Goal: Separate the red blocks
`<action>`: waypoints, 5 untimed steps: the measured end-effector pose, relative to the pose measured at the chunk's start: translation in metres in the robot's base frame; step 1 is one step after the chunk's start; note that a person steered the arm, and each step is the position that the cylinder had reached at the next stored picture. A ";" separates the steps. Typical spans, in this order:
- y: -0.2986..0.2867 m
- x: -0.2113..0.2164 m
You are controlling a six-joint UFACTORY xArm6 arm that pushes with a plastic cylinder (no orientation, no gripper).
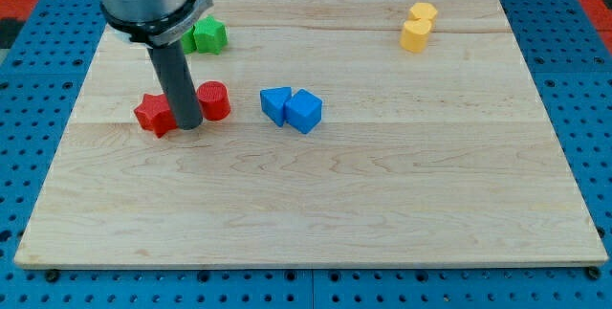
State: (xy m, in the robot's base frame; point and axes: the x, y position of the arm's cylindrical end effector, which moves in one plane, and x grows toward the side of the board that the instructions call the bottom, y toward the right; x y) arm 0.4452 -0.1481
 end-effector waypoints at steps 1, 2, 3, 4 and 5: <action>-0.006 0.000; -0.006 0.000; -0.010 0.000; -0.012 -0.001; -0.013 -0.004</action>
